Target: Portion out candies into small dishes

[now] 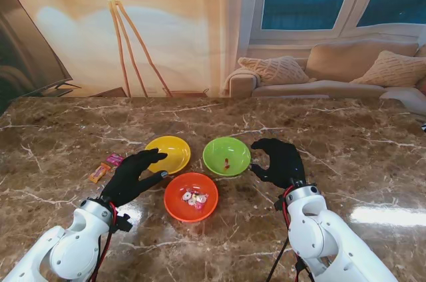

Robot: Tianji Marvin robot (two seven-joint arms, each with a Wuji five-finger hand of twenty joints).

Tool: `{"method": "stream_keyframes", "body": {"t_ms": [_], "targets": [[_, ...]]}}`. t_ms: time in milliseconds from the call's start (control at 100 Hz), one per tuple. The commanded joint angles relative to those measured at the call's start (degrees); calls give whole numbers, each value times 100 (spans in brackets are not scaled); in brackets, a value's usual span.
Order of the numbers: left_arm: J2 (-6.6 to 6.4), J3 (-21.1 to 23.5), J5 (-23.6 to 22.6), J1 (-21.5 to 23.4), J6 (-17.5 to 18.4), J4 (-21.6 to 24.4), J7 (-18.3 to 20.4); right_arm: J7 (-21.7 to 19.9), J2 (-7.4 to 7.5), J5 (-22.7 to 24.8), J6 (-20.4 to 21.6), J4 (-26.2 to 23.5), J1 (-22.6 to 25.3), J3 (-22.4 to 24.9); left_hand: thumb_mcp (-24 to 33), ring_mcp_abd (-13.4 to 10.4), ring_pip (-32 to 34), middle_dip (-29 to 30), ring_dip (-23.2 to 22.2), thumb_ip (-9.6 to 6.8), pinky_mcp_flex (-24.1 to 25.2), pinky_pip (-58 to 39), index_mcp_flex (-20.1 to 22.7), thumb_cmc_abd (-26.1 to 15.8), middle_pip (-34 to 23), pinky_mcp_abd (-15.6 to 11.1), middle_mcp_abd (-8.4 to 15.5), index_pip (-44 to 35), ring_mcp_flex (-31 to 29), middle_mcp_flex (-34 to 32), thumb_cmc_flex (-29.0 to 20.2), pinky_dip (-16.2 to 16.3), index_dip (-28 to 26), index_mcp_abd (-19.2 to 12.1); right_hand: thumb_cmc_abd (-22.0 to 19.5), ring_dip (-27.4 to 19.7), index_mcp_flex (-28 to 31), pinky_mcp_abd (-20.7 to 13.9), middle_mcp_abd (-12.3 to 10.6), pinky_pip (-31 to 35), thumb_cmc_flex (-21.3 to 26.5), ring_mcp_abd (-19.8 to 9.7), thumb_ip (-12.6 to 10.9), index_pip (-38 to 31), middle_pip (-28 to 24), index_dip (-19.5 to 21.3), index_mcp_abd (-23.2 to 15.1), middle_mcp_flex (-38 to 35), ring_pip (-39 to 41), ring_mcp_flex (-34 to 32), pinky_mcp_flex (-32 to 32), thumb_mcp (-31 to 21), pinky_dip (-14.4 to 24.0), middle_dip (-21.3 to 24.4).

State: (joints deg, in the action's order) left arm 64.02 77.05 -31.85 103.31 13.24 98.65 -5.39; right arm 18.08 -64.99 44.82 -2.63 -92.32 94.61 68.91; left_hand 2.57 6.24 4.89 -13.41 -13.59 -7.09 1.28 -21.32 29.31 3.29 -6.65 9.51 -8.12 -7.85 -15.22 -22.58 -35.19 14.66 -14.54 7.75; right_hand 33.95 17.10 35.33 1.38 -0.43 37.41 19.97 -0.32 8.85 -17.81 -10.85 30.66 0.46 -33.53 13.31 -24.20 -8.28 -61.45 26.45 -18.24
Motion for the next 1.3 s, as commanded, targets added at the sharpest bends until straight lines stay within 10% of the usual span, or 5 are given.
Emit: {"method": "stream_keyframes", "body": {"t_ms": [0, 210, 370, 800, 1290], "targets": [[-1, -26, 2, -18, -54, -27, 19, -2, -19, -14, -4, 17, 96, 0, -138, -28, -68, 14, 57, -30, 25, 46, 41, -255, 65, -145, -45, 7, -23, -82, 72, 92, -92, -55, -51, -143, -172, -65, 35, -122, -228, -34, -248, 141, 111, -70, 2, -16, -128, -141, -21, 87, -109, 108], [-113, 284, -124, -55, -238, 112, 612, 192, -58, -54, -14, 18, 154, 24, -80, 133, 114, -163, -103, -58, -240, -624, 115, 18, -109, 64, -92, -28, -332, -326, -112, 376, -99, -16, -75, -145, -134, -15, 40, -157, -238, 3, -256, 104, 114, -95, -59, -9, -162, -83, 40, 115, -126, 134], [-248, 811, -530, 41, -382, 335, 1275, 342, -101, -147, -48, 79, 142, 16, 31, 416, 605, -728, -933, -25, -430, -1844, 214, 327, -438, 587, -53, -131, -936, -746, -270, 1591, -173, -94, -75, -138, -124, 8, 51, -184, -220, 7, -262, 87, 118, -111, -89, -2, -176, -52, 61, 123, -129, 141], [-530, 1482, -1251, -69, -618, 310, 2801, 622, -177, -310, -51, 225, 107, -59, 1235, 544, 1661, -1767, -2667, 206, -1227, -3290, 924, 1756, -1303, 848, 68, -937, -2110, -1689, -430, 2880, -629, -386, -59, -114, -82, 51, 70, -237, -203, 18, -262, 49, 140, -138, -155, 25, -197, 6, 74, 148, -102, 148], [-565, 1264, -2333, -192, -1037, -78, 2808, 701, -207, -390, -76, 279, 95, -96, 1791, 573, 2767, -2521, -3212, 664, -2504, -4816, 1888, 2215, -2253, 1175, 35, -2049, -3415, -3016, -390, 3032, -1125, -556, -67, -63, -67, 131, 85, -249, -202, 3, -264, 28, 119, -151, -176, 24, -163, 58, 96, 166, 2, 112]]}}
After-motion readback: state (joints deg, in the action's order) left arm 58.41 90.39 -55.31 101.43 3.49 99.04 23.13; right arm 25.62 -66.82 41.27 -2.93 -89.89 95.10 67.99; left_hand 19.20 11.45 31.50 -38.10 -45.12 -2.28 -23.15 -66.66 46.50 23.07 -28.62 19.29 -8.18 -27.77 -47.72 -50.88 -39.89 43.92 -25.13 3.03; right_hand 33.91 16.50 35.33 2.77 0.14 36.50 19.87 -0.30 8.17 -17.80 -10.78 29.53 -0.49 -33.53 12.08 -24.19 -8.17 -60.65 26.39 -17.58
